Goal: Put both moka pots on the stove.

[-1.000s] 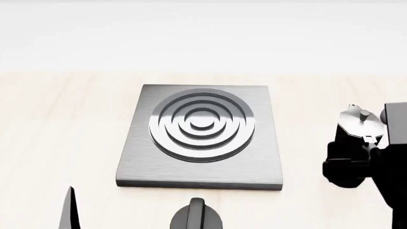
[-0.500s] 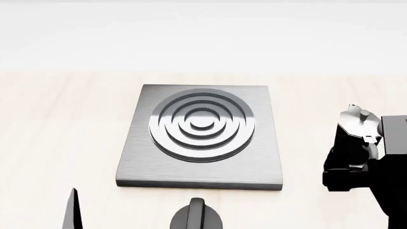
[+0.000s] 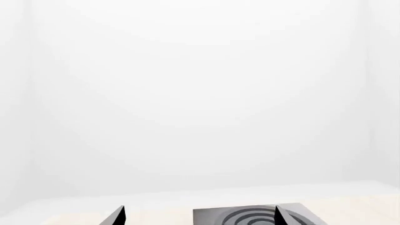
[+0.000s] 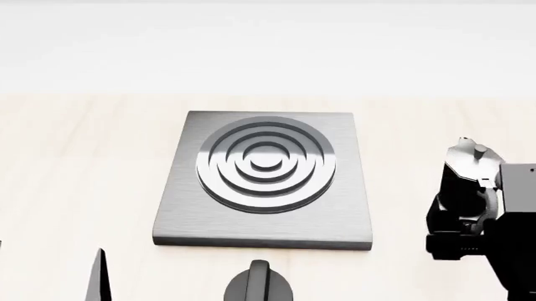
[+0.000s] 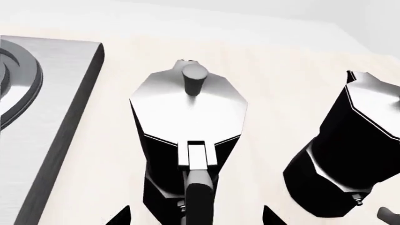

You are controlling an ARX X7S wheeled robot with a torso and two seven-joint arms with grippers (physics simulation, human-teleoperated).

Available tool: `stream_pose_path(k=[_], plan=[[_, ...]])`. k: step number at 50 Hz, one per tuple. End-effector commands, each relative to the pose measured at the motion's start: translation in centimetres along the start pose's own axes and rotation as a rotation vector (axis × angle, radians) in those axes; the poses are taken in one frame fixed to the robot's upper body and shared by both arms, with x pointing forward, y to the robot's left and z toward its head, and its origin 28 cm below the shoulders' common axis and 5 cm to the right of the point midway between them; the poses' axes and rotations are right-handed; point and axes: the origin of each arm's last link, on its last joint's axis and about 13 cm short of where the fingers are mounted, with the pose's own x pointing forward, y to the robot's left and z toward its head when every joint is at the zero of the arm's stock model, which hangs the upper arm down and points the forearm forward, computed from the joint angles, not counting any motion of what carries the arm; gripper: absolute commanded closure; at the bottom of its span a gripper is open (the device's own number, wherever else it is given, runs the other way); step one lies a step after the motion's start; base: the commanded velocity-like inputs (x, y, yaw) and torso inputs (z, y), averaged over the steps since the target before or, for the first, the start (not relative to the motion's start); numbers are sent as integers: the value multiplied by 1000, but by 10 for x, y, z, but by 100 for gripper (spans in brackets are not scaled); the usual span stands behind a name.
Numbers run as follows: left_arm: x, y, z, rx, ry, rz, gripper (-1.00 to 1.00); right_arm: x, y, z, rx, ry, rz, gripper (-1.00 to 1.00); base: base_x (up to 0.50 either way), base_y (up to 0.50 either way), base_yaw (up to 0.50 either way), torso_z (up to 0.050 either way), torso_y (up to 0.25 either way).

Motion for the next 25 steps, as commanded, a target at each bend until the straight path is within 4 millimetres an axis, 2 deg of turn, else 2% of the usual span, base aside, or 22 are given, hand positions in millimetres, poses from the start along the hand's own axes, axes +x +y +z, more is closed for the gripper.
stream_pose_path(k=[1,4,5,25], plan=[[0,0,0,0,0,0,-100,5,2,-6,-2,14,0,-100,0,0,0,0,0],[0,0,-1,0,1,1,-100,6,3,-6,-7,12,4,-100,0,0,0,0,0],[0,0,-1,0,1,0,-100,5,3,-6,-6,11,4,100,0,0,0,0,0],[0,0,0,1,0,-3,-100,-6,7,6,-24,-36,21,100,0,0,0,0,0]])
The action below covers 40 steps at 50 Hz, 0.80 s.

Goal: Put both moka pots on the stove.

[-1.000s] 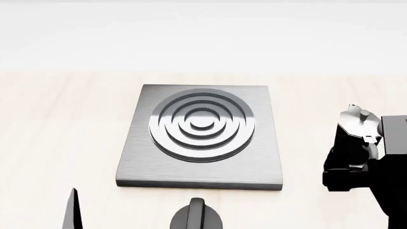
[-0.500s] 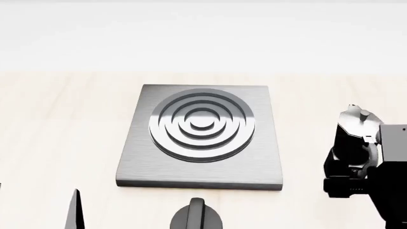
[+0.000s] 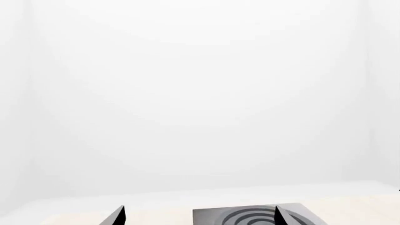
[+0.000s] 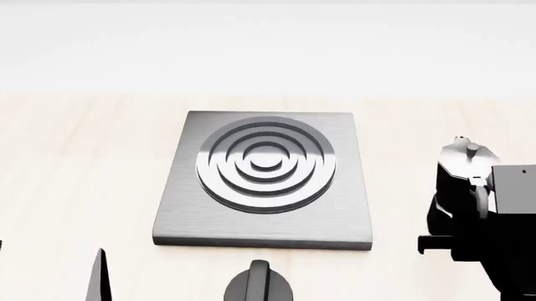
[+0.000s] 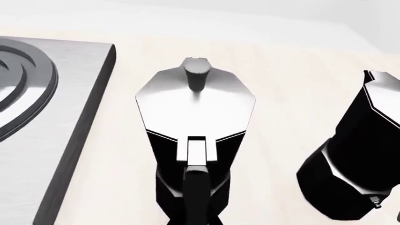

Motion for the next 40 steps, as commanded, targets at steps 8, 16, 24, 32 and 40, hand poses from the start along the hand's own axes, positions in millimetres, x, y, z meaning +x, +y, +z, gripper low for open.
stream_pose_path(k=[8,16,24,32,40], plan=[[-1,-1,1,1,0,-2,-100,-19,7,30,-50,-133,-1,100,0,0,0,0,0],[-1,0,1,0,0,1,-100,-34,13,50,-70,-210,11,100,0,0,0,0,1],[0,0,1,1,2,0,-100,-40,20,64,-80,-257,34,100,0,0,0,0,1],[0,1,1,1,1,5,-100,-41,35,82,-85,-299,78,100,0,0,0,0,0],[1,2,1,1,1,7,-100,-39,50,97,-90,-332,124,100,0,0,0,0,1]])
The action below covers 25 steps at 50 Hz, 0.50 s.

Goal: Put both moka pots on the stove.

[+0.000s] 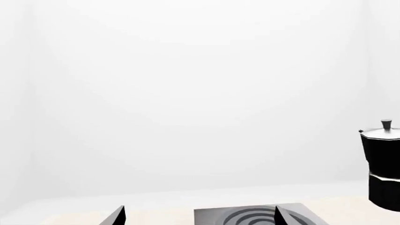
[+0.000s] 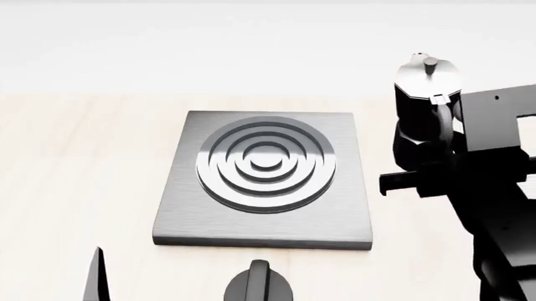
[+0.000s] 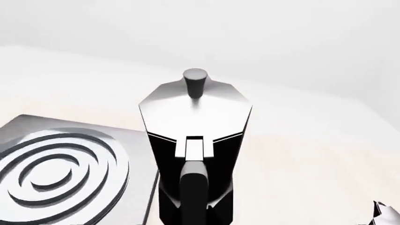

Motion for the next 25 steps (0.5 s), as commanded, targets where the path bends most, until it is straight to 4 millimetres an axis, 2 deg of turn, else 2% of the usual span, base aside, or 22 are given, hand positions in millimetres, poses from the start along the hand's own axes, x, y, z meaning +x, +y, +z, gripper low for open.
stream_pose_path(k=[1,25], plan=[[1,1,0,0,-1,3,-100,6,15,28,-21,-85,37,100,0,0,0,0,0],[0,3,-1,0,0,10,-100,36,60,45,27,-175,162,100,0,0,0,0,1]])
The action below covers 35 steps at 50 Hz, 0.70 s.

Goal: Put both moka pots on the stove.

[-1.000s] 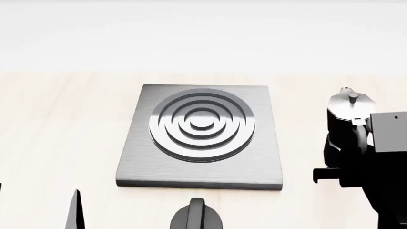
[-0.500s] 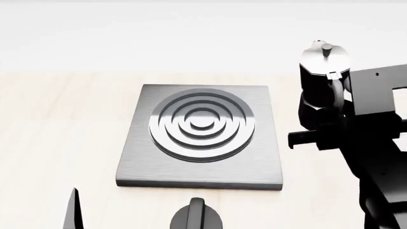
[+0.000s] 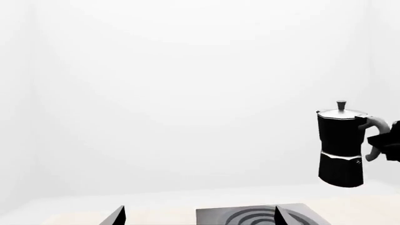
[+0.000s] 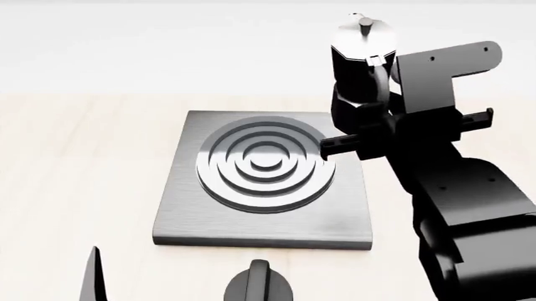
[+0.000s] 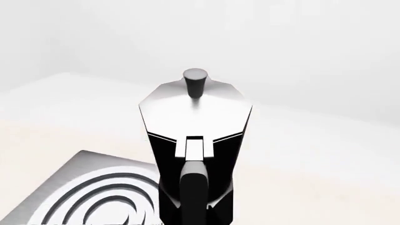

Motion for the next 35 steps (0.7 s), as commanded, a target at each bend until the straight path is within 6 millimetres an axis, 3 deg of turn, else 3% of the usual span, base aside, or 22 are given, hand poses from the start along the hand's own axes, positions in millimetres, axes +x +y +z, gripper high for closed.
stream_pose_path(k=[1,35], plan=[[0,2,-1,0,0,5,-100,16,20,14,10,-86,46,100,0,0,0,0,0],[0,6,-2,-7,-11,15,-100,53,76,-2,51,-140,150,100,0,0,0,0,1]])
